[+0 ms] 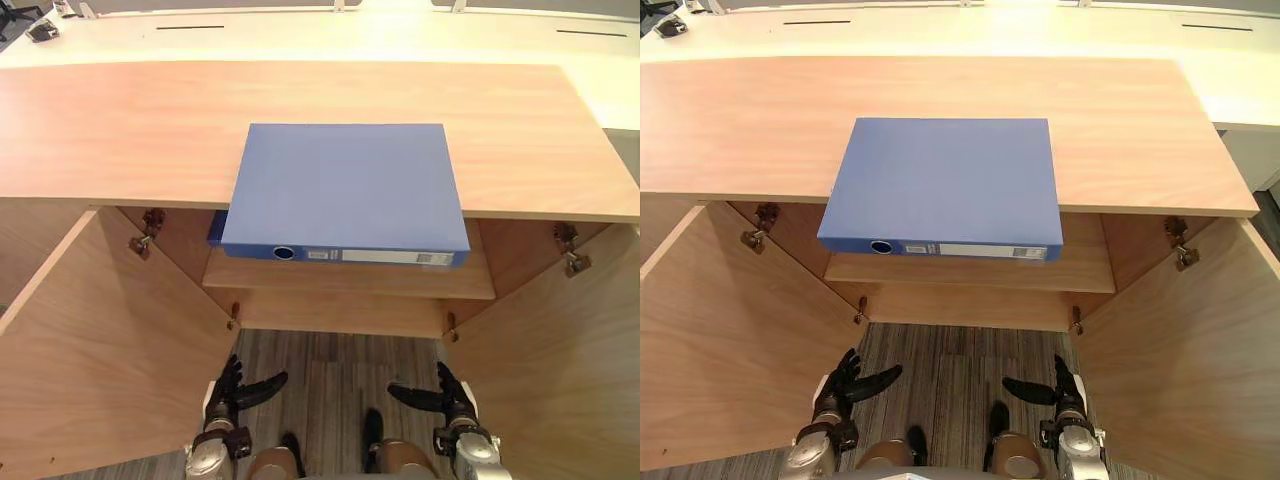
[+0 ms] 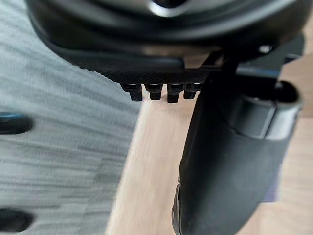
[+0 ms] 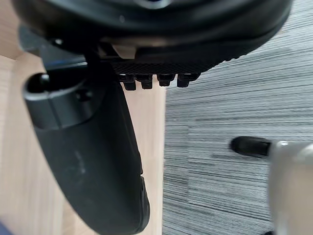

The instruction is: Walk over to the cabinet, pick up the folder, carry it to the office cabinet, place the folder inside the office cabinet, then close the office cabinet door

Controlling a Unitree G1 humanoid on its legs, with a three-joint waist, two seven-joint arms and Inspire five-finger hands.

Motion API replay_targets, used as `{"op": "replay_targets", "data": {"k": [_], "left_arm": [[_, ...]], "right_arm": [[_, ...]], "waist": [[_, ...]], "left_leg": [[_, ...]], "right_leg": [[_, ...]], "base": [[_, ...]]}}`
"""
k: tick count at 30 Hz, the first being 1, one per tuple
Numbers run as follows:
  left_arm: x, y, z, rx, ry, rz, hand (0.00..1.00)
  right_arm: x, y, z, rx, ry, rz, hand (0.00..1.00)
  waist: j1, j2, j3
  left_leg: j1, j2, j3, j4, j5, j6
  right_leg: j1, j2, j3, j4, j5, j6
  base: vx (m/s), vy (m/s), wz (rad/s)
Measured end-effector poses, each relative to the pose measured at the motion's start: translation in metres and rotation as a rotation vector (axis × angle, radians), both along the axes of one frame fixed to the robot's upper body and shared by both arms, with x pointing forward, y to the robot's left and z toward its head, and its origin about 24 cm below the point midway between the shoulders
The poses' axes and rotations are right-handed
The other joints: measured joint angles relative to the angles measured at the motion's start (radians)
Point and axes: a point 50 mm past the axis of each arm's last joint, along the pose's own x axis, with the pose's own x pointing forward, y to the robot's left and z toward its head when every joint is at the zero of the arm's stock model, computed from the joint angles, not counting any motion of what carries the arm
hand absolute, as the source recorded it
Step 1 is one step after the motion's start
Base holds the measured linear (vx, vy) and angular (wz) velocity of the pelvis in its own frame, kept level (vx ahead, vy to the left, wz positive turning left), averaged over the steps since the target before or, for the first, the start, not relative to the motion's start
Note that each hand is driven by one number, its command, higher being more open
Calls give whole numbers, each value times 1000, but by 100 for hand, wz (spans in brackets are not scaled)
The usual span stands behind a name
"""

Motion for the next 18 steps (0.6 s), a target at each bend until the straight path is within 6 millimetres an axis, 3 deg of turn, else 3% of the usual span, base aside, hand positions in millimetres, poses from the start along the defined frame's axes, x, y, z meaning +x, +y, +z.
{"op": "replay_targets", "data": {"k": [7,14,18], "left_arm": [[22,8,84,190,-376,-37,100],[23,3,167,433,-736,-94,100],[25,-14,189,567,-844,-241,100]], "right_arm": [[-10,-8,-1,-10,9,-41,100],[-12,-2,-3,-12,17,16,100],[-20,-4,-6,-36,56,56,100]], "waist": [[5,11,-27],[7,23,-60],[5,26,-73]], "left_leg": [[38,-4,-53,-45,18,6],[41,-8,-73,-43,19,8],[46,-7,-78,-39,19,8]], "right_leg": [[66,5,-53,-42,0,0],[85,4,-63,-49,-4,1],[93,5,-65,-48,-4,1]], "base": [[28,-14,22],[-38,-5,8],[-5,-3,3]]}}
